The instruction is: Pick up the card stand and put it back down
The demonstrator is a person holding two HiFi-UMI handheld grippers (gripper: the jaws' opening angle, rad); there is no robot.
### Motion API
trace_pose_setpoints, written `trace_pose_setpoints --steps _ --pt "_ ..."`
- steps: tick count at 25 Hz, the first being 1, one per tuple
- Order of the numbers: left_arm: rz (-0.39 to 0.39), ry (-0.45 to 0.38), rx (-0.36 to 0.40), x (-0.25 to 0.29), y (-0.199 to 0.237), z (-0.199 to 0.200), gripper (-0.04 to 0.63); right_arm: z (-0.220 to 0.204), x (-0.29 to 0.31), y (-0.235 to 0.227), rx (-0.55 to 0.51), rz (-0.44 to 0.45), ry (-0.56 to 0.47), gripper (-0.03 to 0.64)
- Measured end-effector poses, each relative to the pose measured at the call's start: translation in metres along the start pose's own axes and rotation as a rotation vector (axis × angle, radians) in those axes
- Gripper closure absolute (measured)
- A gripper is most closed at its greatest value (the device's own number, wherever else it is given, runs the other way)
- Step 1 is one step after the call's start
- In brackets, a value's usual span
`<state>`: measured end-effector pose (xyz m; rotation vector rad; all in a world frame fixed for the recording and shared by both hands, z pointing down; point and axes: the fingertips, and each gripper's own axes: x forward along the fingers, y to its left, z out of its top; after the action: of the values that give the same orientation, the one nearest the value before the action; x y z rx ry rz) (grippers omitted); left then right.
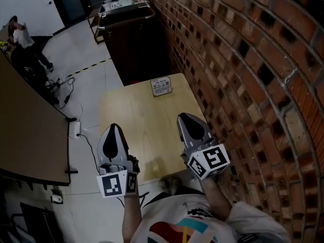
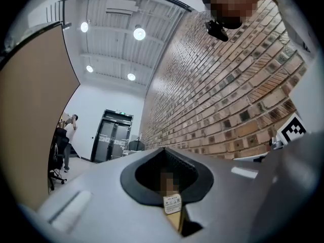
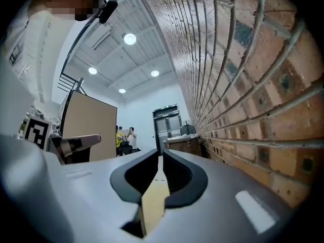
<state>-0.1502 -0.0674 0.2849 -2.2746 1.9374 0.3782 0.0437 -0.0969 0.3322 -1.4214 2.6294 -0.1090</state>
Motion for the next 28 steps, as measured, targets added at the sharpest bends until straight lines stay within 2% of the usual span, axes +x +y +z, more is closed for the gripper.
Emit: trace_pose_setpoints --steps 5,8,9,11,12,13,14,17,21,25,28 --pt "-0.013 0.007 0.008 0.014 0.004 -0.006 0.591 -0.004 0.029 -0.008 -0.054 0.004 -0.013 0.614" --pt "-0.004 0.024 0.0 0.019 0.013 -0.014 0.591 0.003 0.082 -0.033 -0.121 -0.023 -0.03 0.617" --pt "0.002 0.03 -0.001 0.021 0.017 -0.017 0.591 0.002 0.107 -0.044 -0.132 -0.032 -0.021 0.594" --pt "0.02 0.045 -0.008 0.023 0.028 -0.025 0.591 -0.011 0.158 -0.068 -0.14 -0.077 0.025 0.384" --pt "0.031 0.054 -0.013 0.024 0.033 -0.03 0.591 -0.024 0.183 -0.081 -0.148 -0.111 0.069 0.206" --pt "0.041 0.065 -0.017 0.025 0.038 -0.035 0.591 -0.043 0.204 -0.094 -0.162 -0.142 0.129 0.079" --pt "0.05 0.078 -0.019 0.025 0.043 -0.04 0.591 -0.065 0.223 -0.105 -0.176 -0.165 0.201 0.04" --pt "0.08 0.127 -0.009 0.024 0.06 -0.055 0.591 -0.136 0.259 -0.13 -0.143 -0.188 0.394 0.04" --pt "0.138 0.209 -0.005 0.022 0.084 -0.081 0.591 -0.208 0.283 -0.155 -0.06 -0.23 0.534 0.04" --pt "0.152 0.247 -0.013 0.028 0.092 -0.105 0.591 -0.241 0.297 -0.184 -0.006 -0.279 0.584 0.04" --pt "0.145 0.265 -0.015 0.031 0.089 -0.117 0.591 -0.257 0.304 -0.188 0.03 -0.259 0.614 0.04"
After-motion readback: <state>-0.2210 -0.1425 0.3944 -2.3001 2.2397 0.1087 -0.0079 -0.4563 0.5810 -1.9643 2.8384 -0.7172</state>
